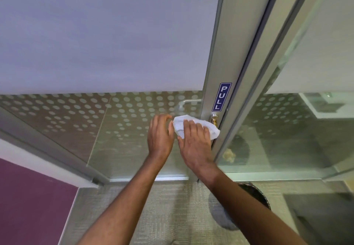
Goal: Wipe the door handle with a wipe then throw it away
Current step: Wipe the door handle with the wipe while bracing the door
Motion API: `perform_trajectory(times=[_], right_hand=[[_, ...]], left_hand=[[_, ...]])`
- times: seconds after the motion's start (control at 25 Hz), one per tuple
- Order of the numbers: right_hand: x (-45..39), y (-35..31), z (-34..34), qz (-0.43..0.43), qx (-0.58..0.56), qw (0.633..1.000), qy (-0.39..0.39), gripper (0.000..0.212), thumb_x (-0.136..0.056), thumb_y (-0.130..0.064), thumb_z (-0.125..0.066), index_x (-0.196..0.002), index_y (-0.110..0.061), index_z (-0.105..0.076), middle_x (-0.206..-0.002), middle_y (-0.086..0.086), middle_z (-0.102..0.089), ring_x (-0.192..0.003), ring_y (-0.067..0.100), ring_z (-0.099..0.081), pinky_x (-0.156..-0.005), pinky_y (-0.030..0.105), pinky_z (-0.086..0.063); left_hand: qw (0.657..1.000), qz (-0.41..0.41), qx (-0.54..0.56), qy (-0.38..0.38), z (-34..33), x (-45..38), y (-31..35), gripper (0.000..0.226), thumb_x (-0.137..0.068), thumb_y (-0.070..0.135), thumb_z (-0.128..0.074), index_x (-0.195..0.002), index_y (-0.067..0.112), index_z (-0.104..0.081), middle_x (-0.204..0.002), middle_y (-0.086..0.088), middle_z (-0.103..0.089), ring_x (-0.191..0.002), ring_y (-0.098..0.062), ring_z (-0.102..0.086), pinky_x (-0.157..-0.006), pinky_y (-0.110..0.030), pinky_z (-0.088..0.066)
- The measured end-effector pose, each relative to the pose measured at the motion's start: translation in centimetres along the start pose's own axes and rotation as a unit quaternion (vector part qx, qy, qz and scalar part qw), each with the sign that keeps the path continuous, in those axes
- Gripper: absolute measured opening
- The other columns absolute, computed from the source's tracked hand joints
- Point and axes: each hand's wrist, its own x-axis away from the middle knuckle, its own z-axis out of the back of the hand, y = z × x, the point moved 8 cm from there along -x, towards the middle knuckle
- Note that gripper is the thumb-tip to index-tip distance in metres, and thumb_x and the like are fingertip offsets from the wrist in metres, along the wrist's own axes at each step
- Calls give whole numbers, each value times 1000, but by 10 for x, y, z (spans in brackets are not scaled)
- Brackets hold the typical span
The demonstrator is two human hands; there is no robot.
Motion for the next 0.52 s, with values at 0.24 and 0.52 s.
perform_trajectory(times=[0.24, 0.52], right_hand=[[-43, -5, -15, -43, 26, 992, -119, 46, -109, -46, -25, -106, -15, -58, -90, 5, -74, -81, 28, -70, -70, 38, -42], [-71, 5, -22, 2, -46, 963, -265, 42, -109, -35, -24, -121, -17, -60, -113, 11, -71, -100, 35, -68, -80, 38, -48]], left_hand=[[955, -244, -121, 117, 66, -52, 73, 39, -91, 17, -65, -128, 17, -55, -147, -11, -39, -134, -34, -38, -110, -49, -32], [908, -326, -198, 171, 88, -120, 101, 64, -97, 21, -60, -154, 13, -33, -160, -24, -32, -150, -41, -19, -123, -60, -16]])
